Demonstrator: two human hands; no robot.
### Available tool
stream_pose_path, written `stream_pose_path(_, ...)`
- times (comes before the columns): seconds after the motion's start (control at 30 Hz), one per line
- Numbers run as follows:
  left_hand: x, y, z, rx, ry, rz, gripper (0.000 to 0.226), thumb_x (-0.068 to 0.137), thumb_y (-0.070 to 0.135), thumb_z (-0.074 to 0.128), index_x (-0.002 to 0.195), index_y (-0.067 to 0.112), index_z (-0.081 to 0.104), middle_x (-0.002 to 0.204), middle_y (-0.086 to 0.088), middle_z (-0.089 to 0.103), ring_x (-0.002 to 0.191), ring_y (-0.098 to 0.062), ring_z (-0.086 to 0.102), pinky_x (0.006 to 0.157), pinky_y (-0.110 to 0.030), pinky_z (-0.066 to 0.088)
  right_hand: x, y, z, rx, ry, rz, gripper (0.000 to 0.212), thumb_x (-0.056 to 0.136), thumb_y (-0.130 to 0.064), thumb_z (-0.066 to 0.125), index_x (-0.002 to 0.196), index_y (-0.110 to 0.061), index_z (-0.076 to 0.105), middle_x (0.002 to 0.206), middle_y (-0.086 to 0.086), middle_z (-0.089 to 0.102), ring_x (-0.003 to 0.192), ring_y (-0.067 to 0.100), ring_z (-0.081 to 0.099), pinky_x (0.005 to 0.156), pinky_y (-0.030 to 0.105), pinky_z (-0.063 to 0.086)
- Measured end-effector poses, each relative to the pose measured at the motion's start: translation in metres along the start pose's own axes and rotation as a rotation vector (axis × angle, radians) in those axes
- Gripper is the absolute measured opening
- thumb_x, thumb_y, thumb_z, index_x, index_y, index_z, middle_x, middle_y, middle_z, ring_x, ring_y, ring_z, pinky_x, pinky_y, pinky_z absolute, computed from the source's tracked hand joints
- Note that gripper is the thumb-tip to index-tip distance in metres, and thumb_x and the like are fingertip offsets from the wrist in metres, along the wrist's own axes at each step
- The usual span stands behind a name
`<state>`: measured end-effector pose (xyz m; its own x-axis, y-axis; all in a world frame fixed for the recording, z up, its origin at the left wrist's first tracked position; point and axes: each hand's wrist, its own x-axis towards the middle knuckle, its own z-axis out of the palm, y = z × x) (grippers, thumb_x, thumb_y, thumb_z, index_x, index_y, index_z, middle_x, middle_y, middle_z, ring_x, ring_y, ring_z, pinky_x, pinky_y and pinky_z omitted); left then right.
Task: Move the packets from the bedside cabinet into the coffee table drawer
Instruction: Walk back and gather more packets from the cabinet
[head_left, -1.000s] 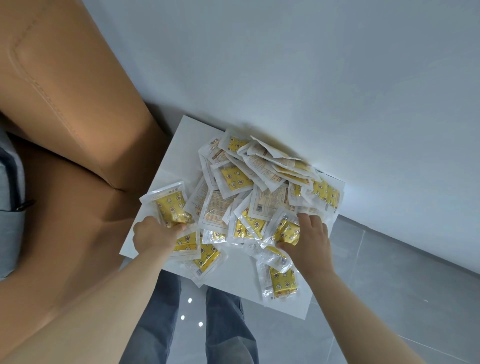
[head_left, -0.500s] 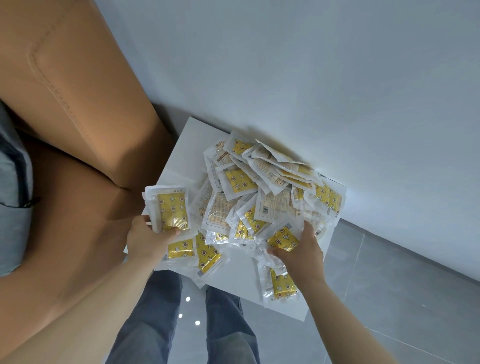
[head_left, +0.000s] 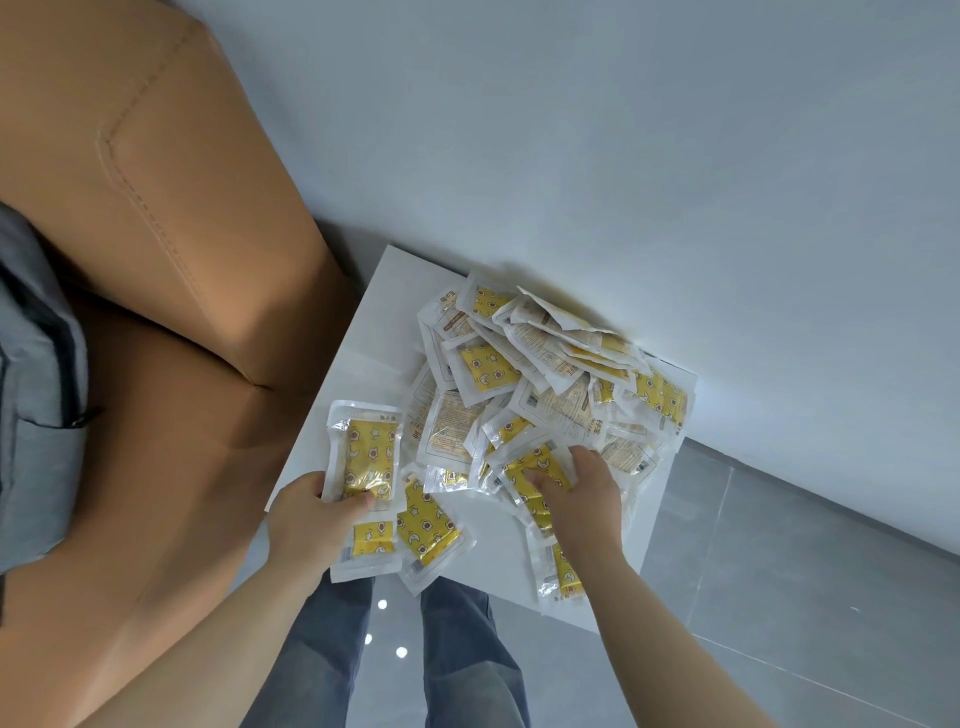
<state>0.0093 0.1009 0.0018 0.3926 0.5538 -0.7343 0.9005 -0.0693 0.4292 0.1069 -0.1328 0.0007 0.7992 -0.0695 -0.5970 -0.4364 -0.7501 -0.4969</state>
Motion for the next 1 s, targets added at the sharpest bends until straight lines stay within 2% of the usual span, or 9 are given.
stream_pose_path(0.03, 0.0, 0.001, 0.0, -0.007, -0.002, 0.0, 0.016, 0.076, 0.019, 0.077, 0.083, 0.009, 0.068, 0.077, -0.003, 0.068, 0.07, -0.017, 0.063, 0.059, -0.026, 0.047, 0.0, -0.001, 0.001, 0.027, -0.009, -0.011, 0.022, 0.081, -0.027, 0.073, 0.099, -0.02, 0.062, 0.105, -0.006, 0.057, 0.096, 0.02, 0.055, 0.074, 0.03, 0.043)
stream_pose_path(0.13, 0.001, 0.005, 0.001, -0.001, -0.015, 0.01, 0.019, 0.076, 0.021, 0.077, 0.086, 0.008, 0.067, 0.076, -0.001, 0.066, 0.068, -0.014, 0.061, 0.055, -0.023, 0.043, 0.002, -0.003, 0.007, 0.0, -0.004, -0.061, 0.045, 0.08, -0.028, 0.075, 0.123, -0.024, 0.061, 0.12, -0.011, 0.052, 0.109, 0.015, 0.05, 0.088, 0.032, 0.046)
stream_pose_path(0.2, 0.002, 0.007, 0.003, -0.005, -0.028, 0.007, 0.019, 0.077, 0.022, 0.077, 0.088, 0.009, 0.067, 0.078, -0.001, 0.067, 0.067, -0.014, 0.062, 0.055, -0.022, 0.044, 0.003, -0.003, 0.012, -0.076, 0.048, -0.053, 0.048, 0.079, -0.032, 0.075, 0.124, -0.021, 0.061, 0.118, -0.009, 0.049, 0.109, 0.016, 0.046, 0.093, 0.036, 0.046)
stream_pose_path(0.37, 0.001, 0.009, 0.003, -0.007, -0.028, -0.005, 0.022, 0.077, 0.024, 0.077, 0.091, 0.01, 0.067, 0.083, -0.003, 0.069, 0.072, -0.019, 0.065, 0.057, -0.024, 0.048, -0.005, -0.006, 0.015, -0.097, 0.115, -0.022, 0.04, 0.079, -0.031, 0.076, 0.114, -0.014, 0.065, 0.105, -0.009, 0.046, 0.098, 0.015, 0.046, 0.079, 0.026, 0.039)
stream_pose_path(0.57, -0.014, 0.015, -0.015, -0.049, -0.004, 0.003, 0.017, 0.078, 0.018, 0.076, 0.089, 0.008, 0.067, 0.077, 0.001, 0.066, 0.064, -0.009, 0.06, 0.05, -0.02, 0.04, -0.027, -0.019, 0.003, -0.039, 0.085, -0.073, 0.017, 0.081, -0.026, 0.072, 0.091, -0.021, 0.06, 0.095, -0.004, 0.053, 0.076, 0.009, 0.049, 0.057, 0.016, 0.033)
stream_pose_path(0.7, -0.034, 0.022, -0.032, -0.107, -0.009, 0.023, 0.016, 0.076, 0.015, 0.077, 0.087, 0.007, 0.068, 0.08, -0.005, 0.07, 0.071, -0.017, 0.065, 0.055, -0.023, 0.043, -0.046, -0.035, -0.012, 0.073, 0.103, -0.108, 0.019, 0.081, -0.024, 0.071, 0.081, -0.026, 0.053, 0.085, -0.007, 0.059, 0.077, 0.017, 0.054, 0.064, 0.031, 0.048)
stream_pose_path(0.8, -0.05, 0.035, -0.046, -0.155, -0.016, 0.047, 0.011, 0.075, 0.012, 0.077, 0.082, 0.009, 0.069, 0.079, -0.006, 0.07, 0.074, -0.022, 0.067, 0.057, -0.025, 0.045, -0.062, -0.053, -0.029, 0.173, 0.098, -0.1, 0.019, 0.081, -0.025, 0.071, 0.085, -0.028, 0.053, 0.084, -0.009, 0.061, 0.079, 0.019, 0.058, 0.068, 0.04, 0.055)
stream_pose_path(0.9, -0.067, 0.054, -0.061, -0.201, -0.023, 0.08, 0.009, 0.075, 0.01, 0.076, 0.079, 0.013, 0.068, 0.078, -0.005, 0.071, 0.075, -0.023, 0.068, 0.06, -0.028, 0.049, -0.083, -0.076, -0.051, 0.294, 0.096, -0.103, 0.024, 0.083, -0.021, 0.07, 0.088, -0.037, 0.052, 0.085, -0.017, 0.063, 0.08, 0.012, 0.062, 0.063, 0.028, 0.054)
stream_pose_path(1.0, -0.086, 0.079, -0.078, -0.256, -0.063, 0.099, 0.013, 0.073, 0.008, 0.077, 0.081, 0.014, 0.069, 0.079, -0.005, 0.072, 0.076, -0.025, 0.07, 0.063, -0.036, 0.055, -0.107, -0.1, -0.075, 0.36, 0.13, -0.142, 0.023, 0.084, -0.016, 0.07, 0.091, -0.032, 0.054, 0.084, -0.015, 0.065, 0.074, 0.003, 0.061, 0.055, 0.012, 0.045)
